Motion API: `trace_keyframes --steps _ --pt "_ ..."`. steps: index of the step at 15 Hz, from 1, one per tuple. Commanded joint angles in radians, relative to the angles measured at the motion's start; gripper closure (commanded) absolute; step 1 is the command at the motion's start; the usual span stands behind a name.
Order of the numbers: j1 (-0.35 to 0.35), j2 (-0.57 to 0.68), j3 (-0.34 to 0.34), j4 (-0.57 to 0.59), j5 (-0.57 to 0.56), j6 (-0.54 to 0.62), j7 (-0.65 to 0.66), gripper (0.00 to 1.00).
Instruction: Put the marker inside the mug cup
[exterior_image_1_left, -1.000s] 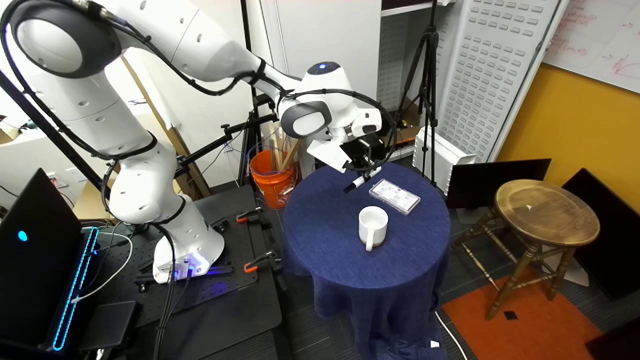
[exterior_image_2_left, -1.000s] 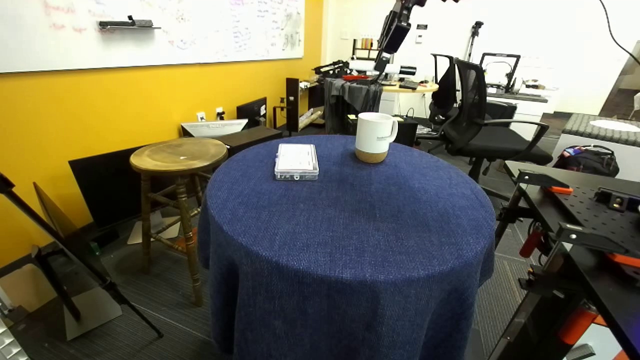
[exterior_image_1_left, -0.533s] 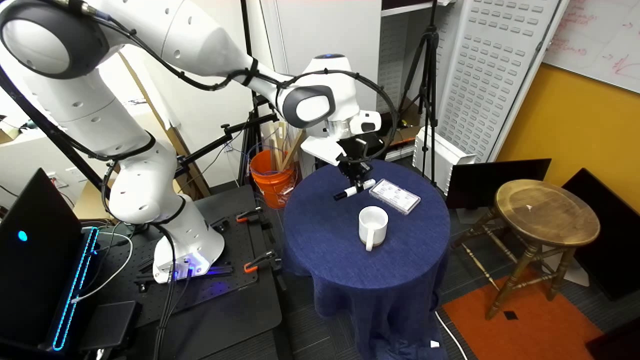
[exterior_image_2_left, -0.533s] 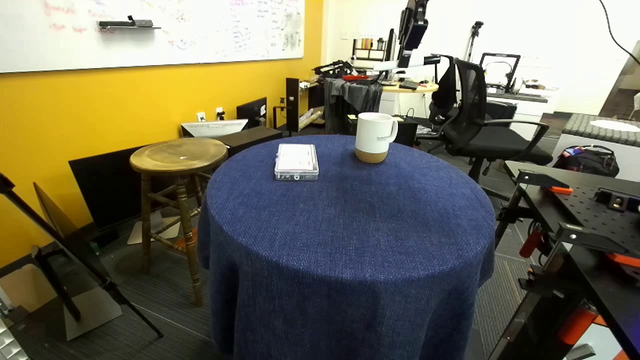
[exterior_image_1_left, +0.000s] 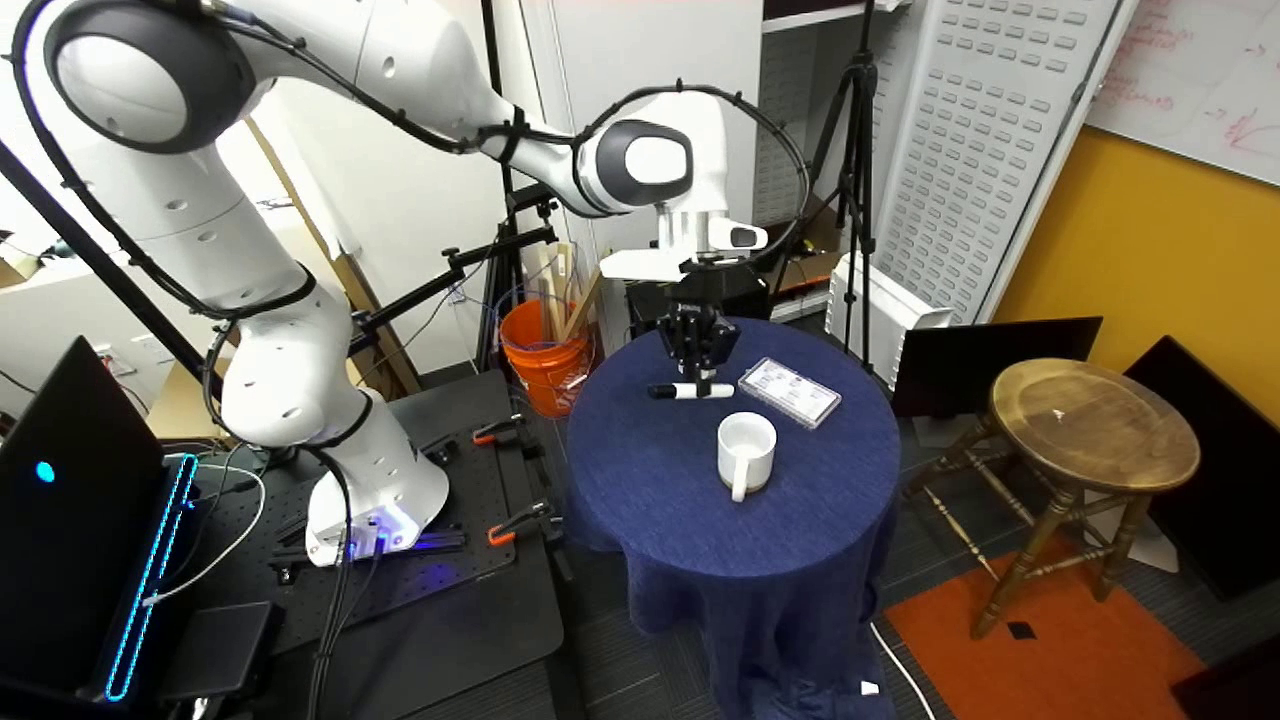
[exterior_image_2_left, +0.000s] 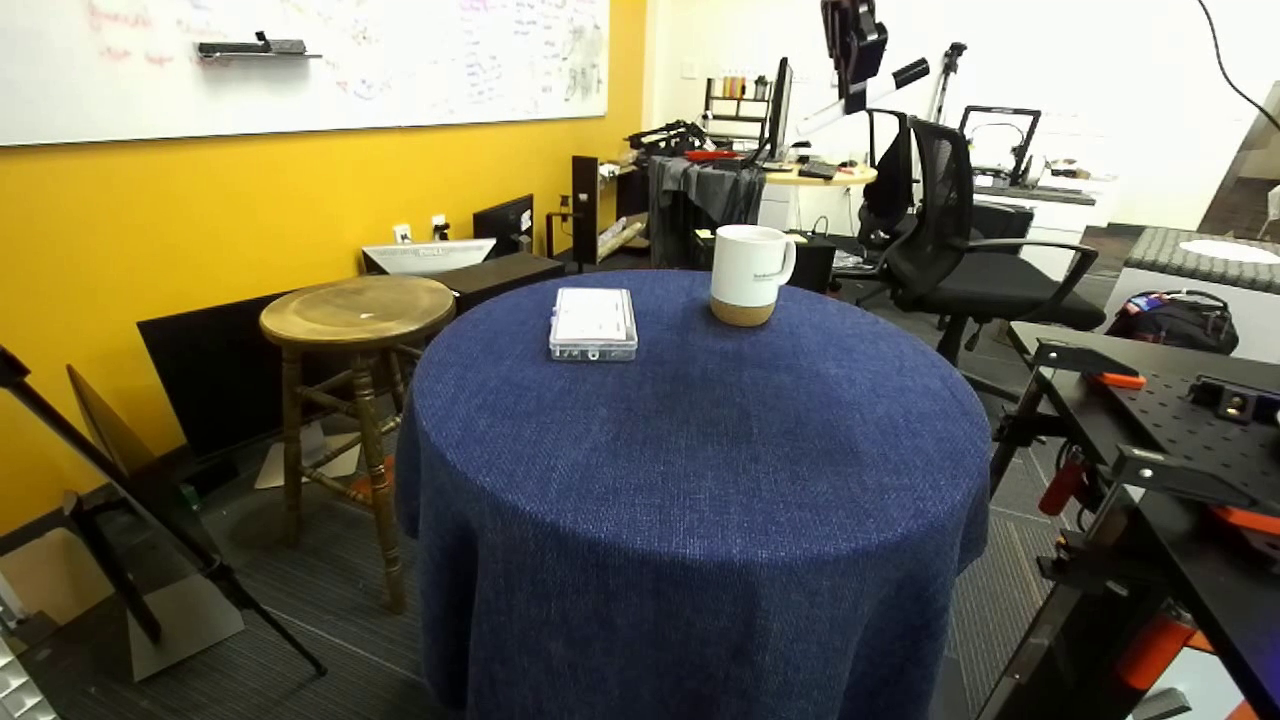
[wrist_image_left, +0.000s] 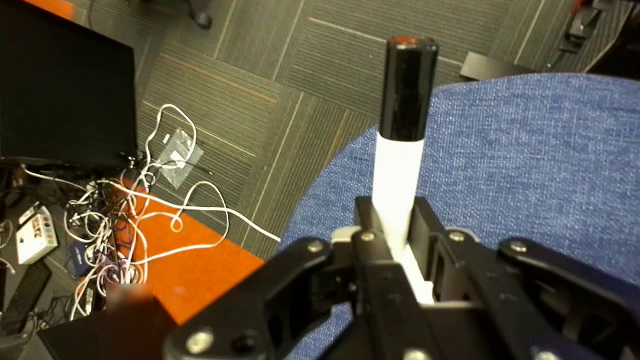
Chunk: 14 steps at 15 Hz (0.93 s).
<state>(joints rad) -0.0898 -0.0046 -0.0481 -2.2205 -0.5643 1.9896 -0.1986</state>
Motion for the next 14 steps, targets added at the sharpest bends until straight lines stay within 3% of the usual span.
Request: trace_keyframes --steps 1,5,6,12,13,14 --pt "0.039 0.107 0.019 0.12 -0.095 -0.171 0.032 0.95" --pt "0.071 0.184 0.026 0.196 -0.192 -0.261 0.028 0.95" --pt "0.057 0.139 0.022 0.139 -0.155 -0.21 0.01 0.8" --pt "0.064 0.179 0.024 0.174 -0.176 -0.221 0.011 0.8" --pt "0.065 0.192 0.023 0.185 -0.204 -0.22 -0.006 0.95" --pt "0.063 0.195 0.023 0.193 -0.204 -0.225 -0.03 0.95"
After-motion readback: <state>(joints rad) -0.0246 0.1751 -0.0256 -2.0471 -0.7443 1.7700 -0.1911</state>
